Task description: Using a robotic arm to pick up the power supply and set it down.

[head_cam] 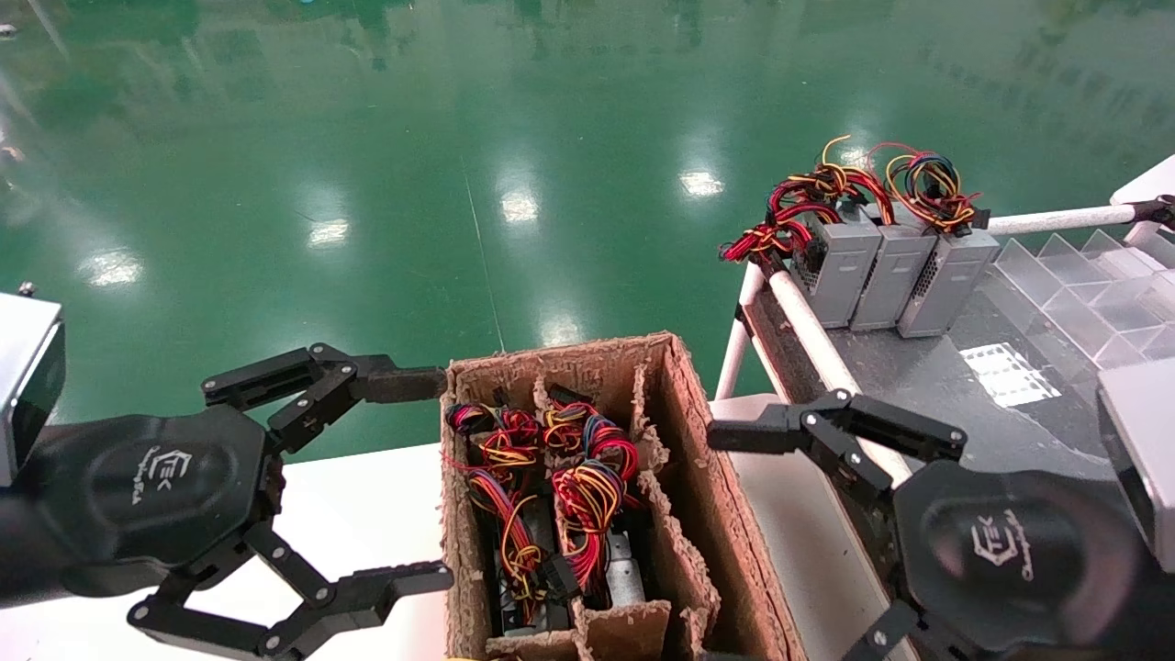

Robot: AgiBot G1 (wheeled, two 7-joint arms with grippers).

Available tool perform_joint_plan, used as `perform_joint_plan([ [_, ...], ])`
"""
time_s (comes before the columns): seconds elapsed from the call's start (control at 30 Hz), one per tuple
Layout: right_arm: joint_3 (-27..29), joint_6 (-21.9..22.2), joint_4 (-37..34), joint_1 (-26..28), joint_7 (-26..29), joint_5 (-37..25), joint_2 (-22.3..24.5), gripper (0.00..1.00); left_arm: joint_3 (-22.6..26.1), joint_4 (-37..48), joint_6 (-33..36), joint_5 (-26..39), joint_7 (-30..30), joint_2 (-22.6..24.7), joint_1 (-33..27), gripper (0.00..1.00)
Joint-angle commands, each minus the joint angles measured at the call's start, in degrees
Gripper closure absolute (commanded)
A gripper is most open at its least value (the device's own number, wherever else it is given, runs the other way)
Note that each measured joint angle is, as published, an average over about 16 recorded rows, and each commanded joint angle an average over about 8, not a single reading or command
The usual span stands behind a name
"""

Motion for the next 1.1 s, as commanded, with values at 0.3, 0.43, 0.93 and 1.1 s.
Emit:
perform_joint_plan([
  [0.3, 0.01, 0.73, -1.19, 0.66, -0.23, -0.22, -0.32, 0.0, 0.0, 0.0, 0.0, 0.0, 0.0, 0.0, 0.0, 0.0],
  [0.43, 0.01, 0.87, -1.46, 0.8, -0.29, -0.31, -0.39, 0.0, 0.0, 0.0, 0.0, 0.0, 0.0, 0.0, 0.0, 0.0],
  [0.93, 0.01, 1.13, -1.94, 1.04, -0.36, -0.41, -0.51, 0.0, 0.0, 0.0, 0.0, 0.0, 0.0, 0.0, 0.0, 0.0],
  [1.1, 0.01, 1.17, -2.01, 1.07, -0.38, -0.43, -0.52, 0.0, 0.0, 0.0, 0.0, 0.0, 0.0, 0.0, 0.0, 0.0],
])
